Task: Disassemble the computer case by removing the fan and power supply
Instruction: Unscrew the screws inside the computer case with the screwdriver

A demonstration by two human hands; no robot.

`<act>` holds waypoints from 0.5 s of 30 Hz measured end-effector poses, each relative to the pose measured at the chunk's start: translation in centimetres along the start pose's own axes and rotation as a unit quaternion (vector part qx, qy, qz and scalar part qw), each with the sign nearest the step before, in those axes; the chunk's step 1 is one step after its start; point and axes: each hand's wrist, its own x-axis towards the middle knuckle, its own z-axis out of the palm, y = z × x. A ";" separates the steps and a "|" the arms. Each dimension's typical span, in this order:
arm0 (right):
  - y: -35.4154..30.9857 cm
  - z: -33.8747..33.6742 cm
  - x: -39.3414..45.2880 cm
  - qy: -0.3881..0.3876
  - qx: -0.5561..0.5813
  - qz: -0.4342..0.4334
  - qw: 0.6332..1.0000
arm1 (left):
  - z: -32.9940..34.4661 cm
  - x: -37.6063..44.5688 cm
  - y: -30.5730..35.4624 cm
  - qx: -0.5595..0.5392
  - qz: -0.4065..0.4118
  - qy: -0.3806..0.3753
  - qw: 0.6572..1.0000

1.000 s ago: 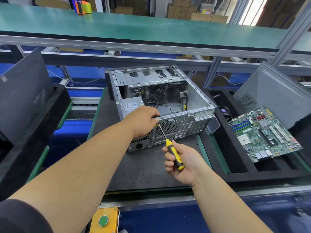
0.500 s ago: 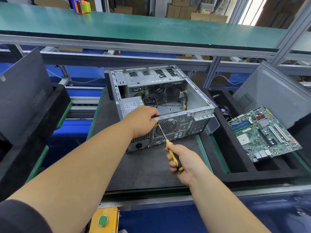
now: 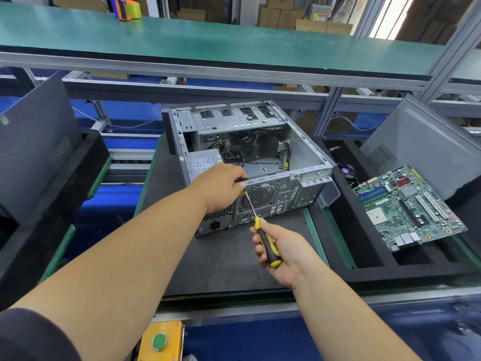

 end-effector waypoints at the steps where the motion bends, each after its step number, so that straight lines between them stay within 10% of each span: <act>1: 0.0 0.1 0.0 0.007 -0.004 -0.002 1.000 | 0.0 0.0 0.0 0.001 0.000 -0.001 1.000; 15: -0.2 0.1 0.0 -0.039 0.007 -0.002 0.999 | -0.5 -0.7 0.6 -0.028 -0.016 -0.002 0.999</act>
